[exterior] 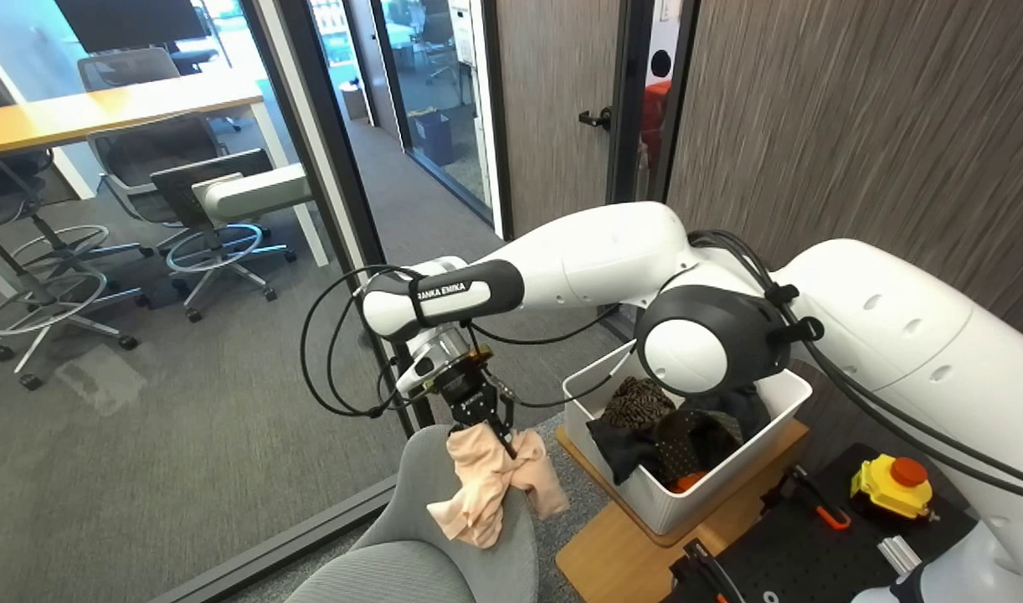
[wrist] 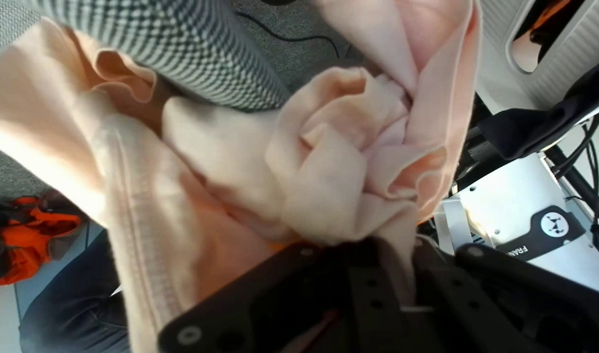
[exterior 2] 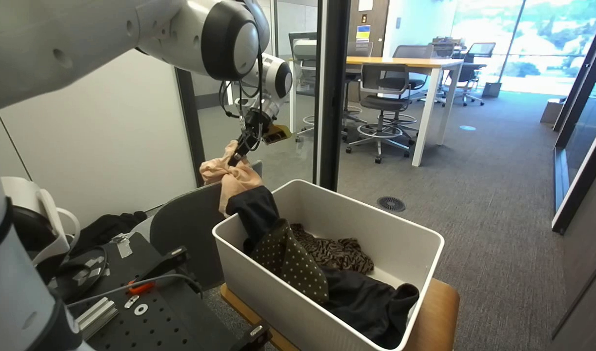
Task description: Remove the shirt from the white bin and hang it on the chair
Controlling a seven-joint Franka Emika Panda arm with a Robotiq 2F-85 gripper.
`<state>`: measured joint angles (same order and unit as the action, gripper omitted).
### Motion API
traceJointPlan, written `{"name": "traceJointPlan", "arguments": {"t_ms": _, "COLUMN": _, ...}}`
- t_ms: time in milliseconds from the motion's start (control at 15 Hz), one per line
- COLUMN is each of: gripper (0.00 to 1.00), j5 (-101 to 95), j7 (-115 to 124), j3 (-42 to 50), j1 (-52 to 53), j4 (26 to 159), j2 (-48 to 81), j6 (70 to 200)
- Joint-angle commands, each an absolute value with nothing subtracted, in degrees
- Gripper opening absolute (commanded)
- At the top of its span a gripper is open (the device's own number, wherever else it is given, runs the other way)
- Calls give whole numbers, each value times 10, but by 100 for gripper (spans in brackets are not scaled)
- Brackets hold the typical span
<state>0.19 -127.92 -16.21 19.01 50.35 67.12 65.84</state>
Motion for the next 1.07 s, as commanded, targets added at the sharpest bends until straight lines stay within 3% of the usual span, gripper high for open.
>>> {"name": "traceJointPlan", "arguments": {"t_ms": 0, "gripper": 9, "j5": -14, "j7": -1271, "j3": -153, "j1": 213, "j4": 436, "j2": 706, "j6": 622}}
{"name": "traceJointPlan", "arguments": {"t_ms": 200, "gripper": 9, "j5": -19, "j7": -1268, "j3": -149, "j1": 219, "j4": 416, "j2": 716, "j6": 609}}
{"name": "traceJointPlan", "arguments": {"t_ms": 333, "gripper": 34, "j5": -23, "j7": -1257, "j3": -144, "j1": 225, "j4": 403, "j2": 721, "j6": 595}}
{"name": "traceJointPlan", "arguments": {"t_ms": 533, "gripper": 52, "j5": -28, "j7": -1237, "j3": -134, "j1": 231, "j4": 383, "j2": 727, "j6": 579}}
{"name": "traceJointPlan", "arguments": {"t_ms": 933, "gripper": 98, "j5": -32, "j7": -1188, "j3": -111, "j1": 240, "j4": 372, "j2": 714, "j6": 573}}
{"name": "traceJointPlan", "arguments": {"t_ms": 1000, "gripper": 100, "j5": -36, "j7": -1170, "j3": -104, "j1": 244, "j4": 368, "j2": 713, "j6": 571}}
